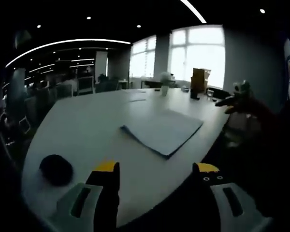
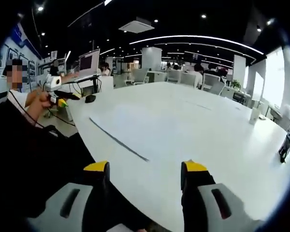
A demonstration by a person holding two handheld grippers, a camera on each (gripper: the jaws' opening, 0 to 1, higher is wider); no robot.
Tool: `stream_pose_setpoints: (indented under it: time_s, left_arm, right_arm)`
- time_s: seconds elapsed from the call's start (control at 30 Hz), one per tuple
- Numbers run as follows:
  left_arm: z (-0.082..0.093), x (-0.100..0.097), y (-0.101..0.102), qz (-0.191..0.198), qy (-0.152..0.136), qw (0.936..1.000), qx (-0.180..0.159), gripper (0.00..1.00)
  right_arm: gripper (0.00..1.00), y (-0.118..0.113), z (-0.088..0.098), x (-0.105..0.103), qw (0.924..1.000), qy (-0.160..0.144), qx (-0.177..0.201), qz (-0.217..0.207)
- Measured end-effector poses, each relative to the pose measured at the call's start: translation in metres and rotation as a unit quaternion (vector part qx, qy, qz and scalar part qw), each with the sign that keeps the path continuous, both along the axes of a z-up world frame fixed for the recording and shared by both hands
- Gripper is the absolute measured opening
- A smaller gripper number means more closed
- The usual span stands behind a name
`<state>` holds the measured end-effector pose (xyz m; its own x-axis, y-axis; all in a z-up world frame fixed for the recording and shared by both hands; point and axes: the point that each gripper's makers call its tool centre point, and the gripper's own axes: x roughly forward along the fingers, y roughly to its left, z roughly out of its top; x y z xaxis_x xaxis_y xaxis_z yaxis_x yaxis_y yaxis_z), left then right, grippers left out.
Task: Organize the stack of printing papers by aligning and flattening the scattered papers on the table
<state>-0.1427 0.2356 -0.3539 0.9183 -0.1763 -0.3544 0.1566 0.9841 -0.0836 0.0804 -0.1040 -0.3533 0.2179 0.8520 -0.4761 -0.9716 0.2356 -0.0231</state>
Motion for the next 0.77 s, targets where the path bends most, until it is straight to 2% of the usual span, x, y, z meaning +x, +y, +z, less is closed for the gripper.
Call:
stream_pose_setpoints:
  time_s: [0.17, 0.57, 0.77]
  left_arm:
    - [0.005, -0.012, 0.001, 0.005, 0.002, 1.0, 0.003, 0.64]
    - [0.012, -0.049, 0.013, 0.031, 0.0, 0.9995, 0.009, 0.64]
    - [0.019, -0.067, 0.028, 0.058, -0.009, 0.9983, 0.006, 0.63]
  right_arm:
    - [0.53, -0.009, -0.004, -0.002, 0.9999, 0.007, -0.01, -0.005]
    - [0.53, -0.023, -0.003, -0.006, 0.9998, 0.0, -0.018, -0.011]
    - [0.52, -0.027, 0.0, -0.013, 0.9997, -0.001, -0.02, -0.01]
